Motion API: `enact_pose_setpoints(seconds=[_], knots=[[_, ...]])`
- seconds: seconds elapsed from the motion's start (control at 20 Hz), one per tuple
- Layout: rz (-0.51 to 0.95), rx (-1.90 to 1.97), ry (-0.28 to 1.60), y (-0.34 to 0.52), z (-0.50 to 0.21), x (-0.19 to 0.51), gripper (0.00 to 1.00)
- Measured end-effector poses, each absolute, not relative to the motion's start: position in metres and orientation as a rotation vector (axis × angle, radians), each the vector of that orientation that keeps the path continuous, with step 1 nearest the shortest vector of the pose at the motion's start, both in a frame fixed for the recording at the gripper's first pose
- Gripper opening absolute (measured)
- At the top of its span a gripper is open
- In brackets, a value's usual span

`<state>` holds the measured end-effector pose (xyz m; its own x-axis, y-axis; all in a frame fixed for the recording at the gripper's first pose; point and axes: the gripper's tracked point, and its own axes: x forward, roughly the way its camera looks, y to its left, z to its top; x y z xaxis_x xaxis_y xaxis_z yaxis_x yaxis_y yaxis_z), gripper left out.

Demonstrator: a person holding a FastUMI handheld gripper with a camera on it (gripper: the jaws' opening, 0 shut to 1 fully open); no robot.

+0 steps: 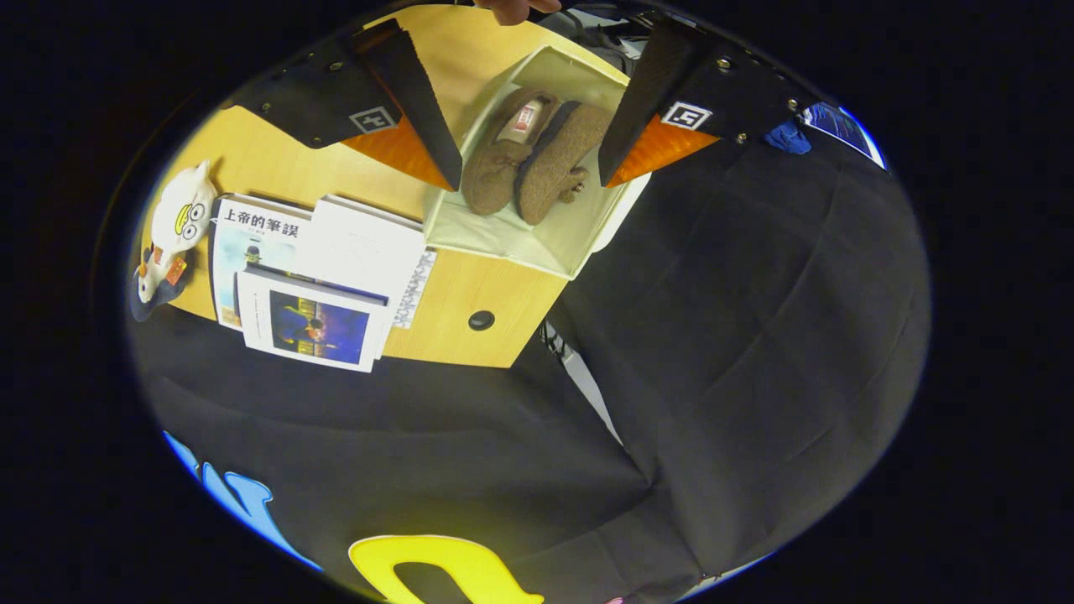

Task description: Open the storage box then place both shoes into the box .Put the left shoe in first, then the right shoe, with the right side of both shoes facing outward in a uniform manner.

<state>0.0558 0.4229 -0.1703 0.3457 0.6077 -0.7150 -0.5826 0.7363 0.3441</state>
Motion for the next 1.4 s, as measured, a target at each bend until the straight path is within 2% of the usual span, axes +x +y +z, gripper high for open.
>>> enact_pose_setpoints(seconds=[0.3,0.8,1.1,1.4], knots=[[0.694,0.046,0.694,0.345,-0.115,0.087,0.99],[0.311,0.100,0.135,0.155,0.023,0.114,0.99],[0.162,0.087,0.051,0.098,0.052,0.093,0.99],[0.151,0.120,0.042,0.079,0.052,0.093,0.98]])
